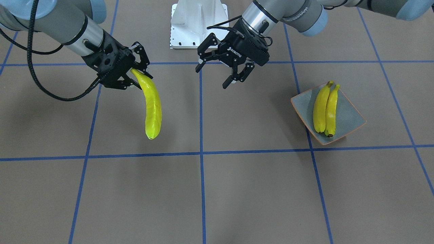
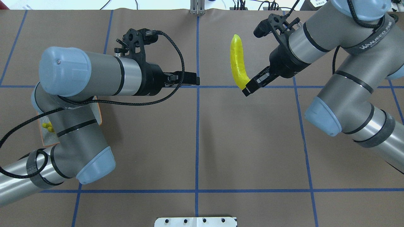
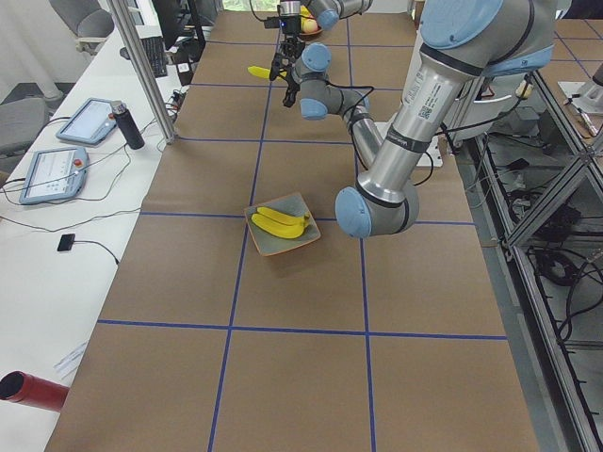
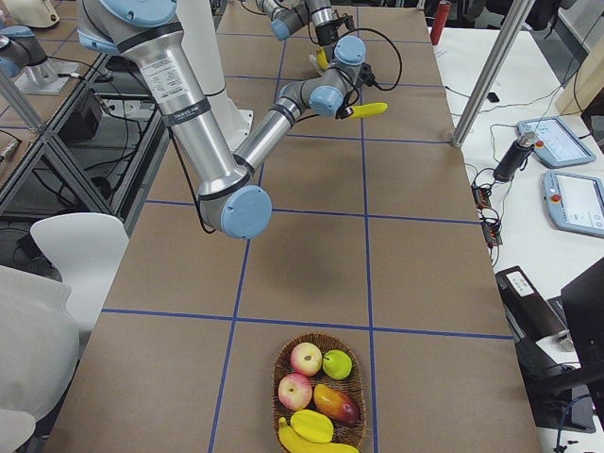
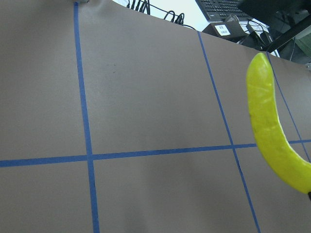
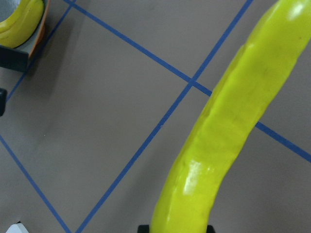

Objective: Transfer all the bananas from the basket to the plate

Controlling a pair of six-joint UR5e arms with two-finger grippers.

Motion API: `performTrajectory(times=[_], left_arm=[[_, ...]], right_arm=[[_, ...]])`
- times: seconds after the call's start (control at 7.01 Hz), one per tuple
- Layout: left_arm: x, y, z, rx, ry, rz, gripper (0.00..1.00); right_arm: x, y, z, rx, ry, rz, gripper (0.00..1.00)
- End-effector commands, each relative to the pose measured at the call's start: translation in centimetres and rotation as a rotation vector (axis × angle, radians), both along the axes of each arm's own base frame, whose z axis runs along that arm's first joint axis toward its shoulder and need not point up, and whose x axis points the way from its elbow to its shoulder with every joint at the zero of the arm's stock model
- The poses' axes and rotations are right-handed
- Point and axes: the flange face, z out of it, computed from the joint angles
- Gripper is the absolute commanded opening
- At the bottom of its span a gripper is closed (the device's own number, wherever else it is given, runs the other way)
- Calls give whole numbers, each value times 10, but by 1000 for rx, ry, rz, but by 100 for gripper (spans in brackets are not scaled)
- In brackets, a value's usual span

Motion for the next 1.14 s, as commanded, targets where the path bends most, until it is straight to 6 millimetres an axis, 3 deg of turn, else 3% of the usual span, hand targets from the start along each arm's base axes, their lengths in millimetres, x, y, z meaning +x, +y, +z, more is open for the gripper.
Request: performTrajectory(times=[0.0,0.29,0.57,1.0], left_arm=[[0,4,-16,-15,58,3,100],[9,-3,-25,-21,65,1,100],[22,-12,-30,-38,61,-2,100],[42,-28,-27,-74,74,-10,99]], right_arm=[[-35,23,-12,19,-27,20,0],[-49,35,-22,33,-46,25,0],[-48,40,-41,15,-73,39,0],[-44,43,-45,21,-81,40,0]])
